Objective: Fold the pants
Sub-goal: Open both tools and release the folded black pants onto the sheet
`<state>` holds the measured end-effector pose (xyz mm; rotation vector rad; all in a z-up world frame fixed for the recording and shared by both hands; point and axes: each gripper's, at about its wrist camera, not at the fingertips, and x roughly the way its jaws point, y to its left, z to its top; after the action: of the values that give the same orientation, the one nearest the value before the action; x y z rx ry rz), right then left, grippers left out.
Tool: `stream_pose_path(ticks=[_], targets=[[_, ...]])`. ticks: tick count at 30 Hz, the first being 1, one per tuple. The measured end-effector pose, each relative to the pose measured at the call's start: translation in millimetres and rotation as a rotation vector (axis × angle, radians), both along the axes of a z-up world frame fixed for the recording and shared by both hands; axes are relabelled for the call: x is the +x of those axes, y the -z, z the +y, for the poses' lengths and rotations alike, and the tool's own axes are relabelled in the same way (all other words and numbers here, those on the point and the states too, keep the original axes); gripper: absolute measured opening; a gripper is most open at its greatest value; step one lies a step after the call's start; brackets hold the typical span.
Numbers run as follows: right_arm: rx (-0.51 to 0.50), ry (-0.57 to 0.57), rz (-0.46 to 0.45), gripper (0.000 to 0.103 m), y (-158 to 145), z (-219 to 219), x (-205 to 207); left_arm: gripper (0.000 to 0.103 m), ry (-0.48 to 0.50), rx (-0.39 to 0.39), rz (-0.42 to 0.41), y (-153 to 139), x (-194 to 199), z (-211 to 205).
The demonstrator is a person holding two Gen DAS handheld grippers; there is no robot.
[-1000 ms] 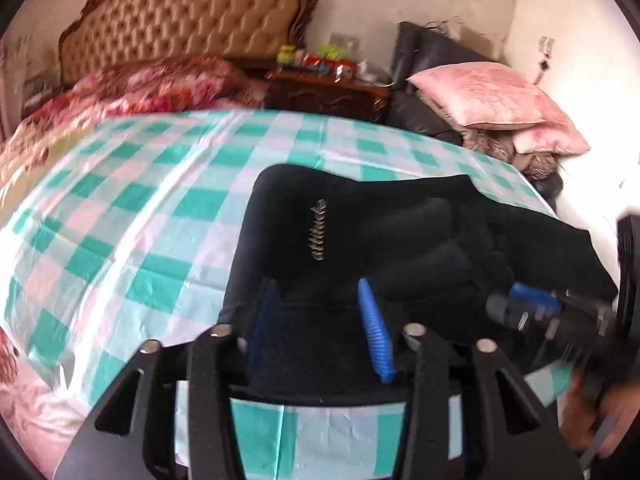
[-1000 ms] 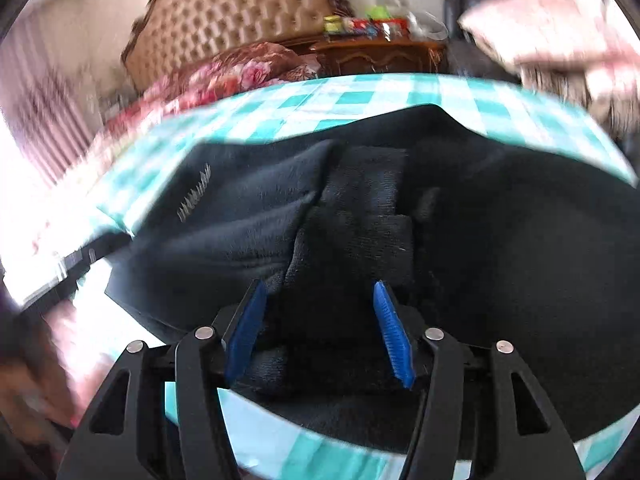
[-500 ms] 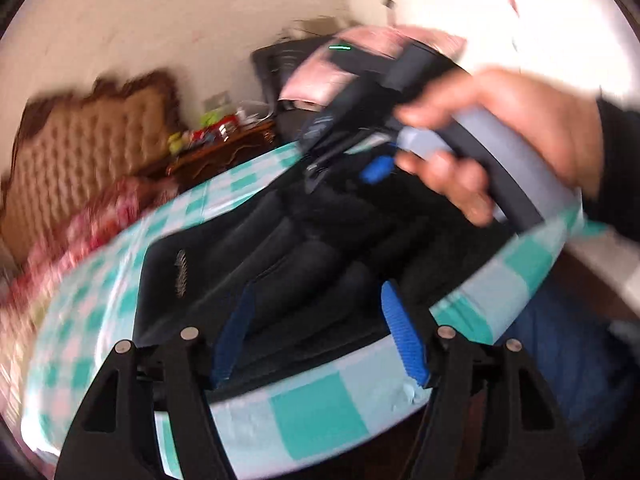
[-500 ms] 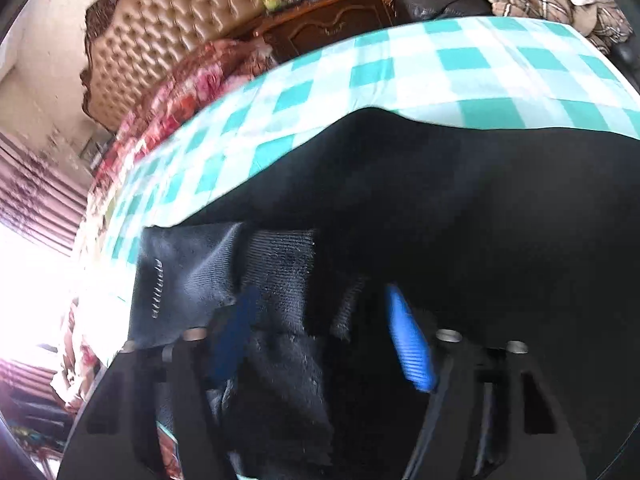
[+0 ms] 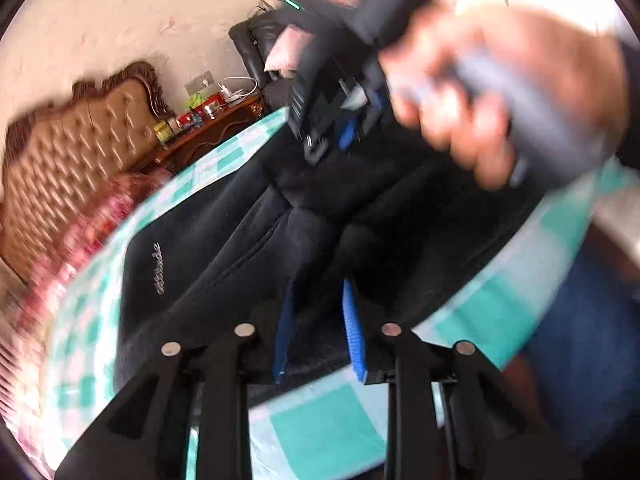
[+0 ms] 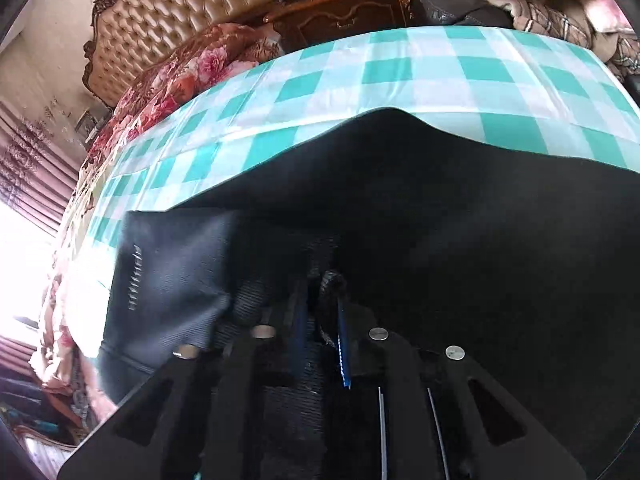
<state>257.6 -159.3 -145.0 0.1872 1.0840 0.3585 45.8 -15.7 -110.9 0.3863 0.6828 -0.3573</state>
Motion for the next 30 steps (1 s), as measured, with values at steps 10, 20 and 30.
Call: stream_pose_path(ticks=[10, 20, 30], targets=[[-0.118, -0.061, -0.277, 0.083, -56.7, 36.3, -78.4, 0.008, -0.445, -0.386, 0.18, -42.3, 121.4, 164.8], [-0.279, -0.058, -0.231, 0.088, -20.8, 87.9, -92.4, 0.074, -0.544, -0.386, 0.278, -20.4, 170.7, 183.8], [-0.339, -0.04, -0.204, 0.099, 13.6, 83.8, -87.4, 0.1, -0.701, -0.336, -0.038, -43.8, 46.7, 188.1]])
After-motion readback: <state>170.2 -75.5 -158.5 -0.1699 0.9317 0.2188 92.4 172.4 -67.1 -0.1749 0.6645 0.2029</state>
